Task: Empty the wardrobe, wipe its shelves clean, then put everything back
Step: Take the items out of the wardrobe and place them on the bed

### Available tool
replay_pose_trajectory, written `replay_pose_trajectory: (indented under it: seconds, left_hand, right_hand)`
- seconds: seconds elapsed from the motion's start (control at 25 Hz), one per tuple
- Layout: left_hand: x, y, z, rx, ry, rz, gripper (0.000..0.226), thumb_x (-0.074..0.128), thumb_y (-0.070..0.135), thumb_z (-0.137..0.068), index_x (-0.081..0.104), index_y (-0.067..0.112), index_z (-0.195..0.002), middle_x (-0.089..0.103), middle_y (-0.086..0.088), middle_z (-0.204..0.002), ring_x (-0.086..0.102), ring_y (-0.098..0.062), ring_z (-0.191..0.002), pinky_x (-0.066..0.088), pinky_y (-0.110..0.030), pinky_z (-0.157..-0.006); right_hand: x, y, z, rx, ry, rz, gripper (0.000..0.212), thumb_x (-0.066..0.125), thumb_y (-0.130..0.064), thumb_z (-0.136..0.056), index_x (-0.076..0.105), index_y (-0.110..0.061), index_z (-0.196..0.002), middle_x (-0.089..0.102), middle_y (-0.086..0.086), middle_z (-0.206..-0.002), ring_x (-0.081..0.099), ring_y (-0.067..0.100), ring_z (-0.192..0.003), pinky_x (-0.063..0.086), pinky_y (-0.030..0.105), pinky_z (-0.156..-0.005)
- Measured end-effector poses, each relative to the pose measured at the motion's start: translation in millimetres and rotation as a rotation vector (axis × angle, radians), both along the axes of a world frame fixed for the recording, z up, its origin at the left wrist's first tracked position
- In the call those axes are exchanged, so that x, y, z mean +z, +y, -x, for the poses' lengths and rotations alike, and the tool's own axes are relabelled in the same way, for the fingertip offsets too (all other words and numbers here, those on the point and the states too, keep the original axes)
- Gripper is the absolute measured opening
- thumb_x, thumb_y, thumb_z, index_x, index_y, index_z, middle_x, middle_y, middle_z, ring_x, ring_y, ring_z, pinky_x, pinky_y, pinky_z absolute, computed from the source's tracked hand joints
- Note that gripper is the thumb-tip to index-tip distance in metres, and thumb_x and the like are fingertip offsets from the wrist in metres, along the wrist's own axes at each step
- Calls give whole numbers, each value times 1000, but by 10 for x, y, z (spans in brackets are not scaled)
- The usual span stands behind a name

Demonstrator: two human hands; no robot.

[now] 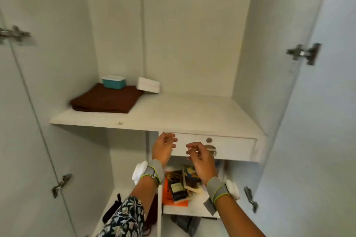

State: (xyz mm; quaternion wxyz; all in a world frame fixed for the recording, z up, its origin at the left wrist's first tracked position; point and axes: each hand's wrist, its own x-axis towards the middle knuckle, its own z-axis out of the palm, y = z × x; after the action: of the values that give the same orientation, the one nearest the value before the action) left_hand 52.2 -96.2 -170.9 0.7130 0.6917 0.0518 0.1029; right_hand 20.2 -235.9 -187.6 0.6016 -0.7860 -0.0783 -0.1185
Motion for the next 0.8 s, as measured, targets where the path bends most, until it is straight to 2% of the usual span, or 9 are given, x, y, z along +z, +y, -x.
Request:
replay_pose_trajectory:
  seconds: [0.12, 0.24, 0.32, 0.4, 0.44, 0.52, 0.6, 0.68, 0.8]
  left_hand:
    - [149, 689, -460, 168, -60, 15, 13, 47, 5, -94, 59, 10, -99, 64, -9, -96, 57, -21, -81, 47, -22, -70]
    - [173, 1390, -1093, 315, -58, -27, 10, 53, 15, -92, 62, 17, -96, 64, -6, -98, 60, -28, -94, 49, -36, -86]
    - [193, 1713, -1420, 354, -30, -73, 11, 56, 19, -91, 63, 18, -100, 63, -5, -102, 59, -26, -99, 47, -36, -91]
    - [211, 2006, -1815, 367, -12, -104, 19, 59, 19, -90, 60, 14, -108, 60, -7, -111, 56, -23, -98, 45, -33, -90]
    - [234, 2148, -2036, 371, -15, -124, 24, 60, 19, -90, 57, 12, -113, 57, -8, -118, 55, -23, -101, 44, -32, -91]
    - [268, 2370, -2418, 367, -2, -129, 37, 62, 21, -89, 52, 10, -122, 50, -7, -126, 53, -23, -109, 42, -31, -91]
    - [251, 2585, -2794, 376, 31, -67, 46, 64, 25, -87, 47, 11, -128, 51, -7, -129, 53, -23, -111, 41, -31, -92]
    - [202, 2736, -3098, 372, 60, 13, 52, 65, 30, -85, 44, 14, -130, 53, -8, -131, 56, -26, -111, 45, -36, -97]
    - [196, 2940, -3618, 382, 52, 52, 59, 66, 31, -85, 39, 11, -134, 51, -13, -133, 60, -28, -104, 47, -43, -98]
  right_hand:
    - [183, 469, -556, 64, -45, 5, 16, 54, -12, -93, 65, -23, -94, 65, -3, -86, 64, 16, -76, 52, 25, -73]
    - [259, 990, -1212, 76, -90, -16, 15, 55, -13, -92, 64, -24, -97, 64, -4, -90, 63, 17, -79, 50, 21, -71]
    - [273, 1251, -1581, 65, -74, -33, 14, 56, -16, -92, 62, -24, -100, 64, -6, -95, 61, 14, -83, 46, 11, -68]
    - [279, 1546, -2026, 57, -36, -28, 16, 58, -18, -91, 59, -23, -106, 62, -3, -101, 59, 10, -87, 44, 9, -69]
    - [287, 1705, -2275, 52, -12, -46, 19, 59, -19, -90, 57, -23, -109, 61, 0, -104, 58, 11, -90, 45, 11, -73]
    - [281, 1960, -2712, 40, 65, -123, 24, 61, -24, -89, 52, -24, -112, 60, 3, -107, 58, 14, -97, 50, 27, -86]
    - [252, 2165, -3107, 4, 168, -200, 31, 61, -33, -89, 48, -28, -116, 60, 1, -112, 57, 18, -105, 46, 40, -98]
    - [236, 2288, -3399, -14, 272, -291, 37, 59, -38, -89, 43, -28, -120, 58, 1, -117, 56, 20, -109, 44, 41, -102]
    - [261, 2510, -3908, -34, 364, -491, 41, 56, -35, -92, 40, -20, -126, 55, 6, -117, 54, 21, -108, 45, 33, -94]
